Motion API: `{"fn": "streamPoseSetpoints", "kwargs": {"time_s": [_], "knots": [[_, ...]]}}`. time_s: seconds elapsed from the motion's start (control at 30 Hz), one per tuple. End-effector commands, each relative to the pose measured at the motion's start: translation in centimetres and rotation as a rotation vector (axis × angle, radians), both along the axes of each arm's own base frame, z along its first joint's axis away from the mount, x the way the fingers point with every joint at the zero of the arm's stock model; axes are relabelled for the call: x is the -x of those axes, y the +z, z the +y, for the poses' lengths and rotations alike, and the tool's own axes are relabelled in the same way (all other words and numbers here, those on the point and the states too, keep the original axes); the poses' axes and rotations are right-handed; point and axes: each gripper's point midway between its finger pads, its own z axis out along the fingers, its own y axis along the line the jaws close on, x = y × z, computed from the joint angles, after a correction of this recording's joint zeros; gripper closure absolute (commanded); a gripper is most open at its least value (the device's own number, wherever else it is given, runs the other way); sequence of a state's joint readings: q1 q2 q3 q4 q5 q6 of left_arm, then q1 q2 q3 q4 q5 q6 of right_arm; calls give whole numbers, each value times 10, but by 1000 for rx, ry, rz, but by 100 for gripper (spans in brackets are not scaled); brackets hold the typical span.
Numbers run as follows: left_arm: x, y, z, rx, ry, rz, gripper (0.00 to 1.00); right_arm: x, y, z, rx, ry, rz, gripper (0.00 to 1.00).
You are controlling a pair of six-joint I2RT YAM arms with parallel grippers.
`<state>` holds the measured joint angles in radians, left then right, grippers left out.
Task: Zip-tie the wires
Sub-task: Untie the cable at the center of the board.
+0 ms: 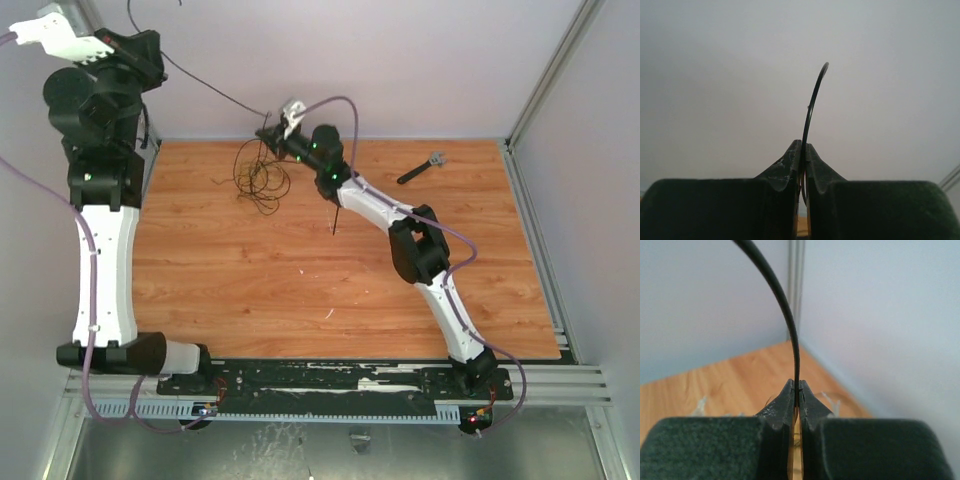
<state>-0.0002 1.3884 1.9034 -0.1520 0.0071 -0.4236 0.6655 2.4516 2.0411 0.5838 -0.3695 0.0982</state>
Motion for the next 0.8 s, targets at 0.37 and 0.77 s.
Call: {"fn": "streamPoseSetpoints", "kwargs": {"time_s": [0.37,0.77], "knots": [[47,27,40,15,205,-116,89,10,246,-89,-27,-207,-375,100],[59,-44,51,198,232,-94,92,26,175,-201,488,-583,-260,100]]}}
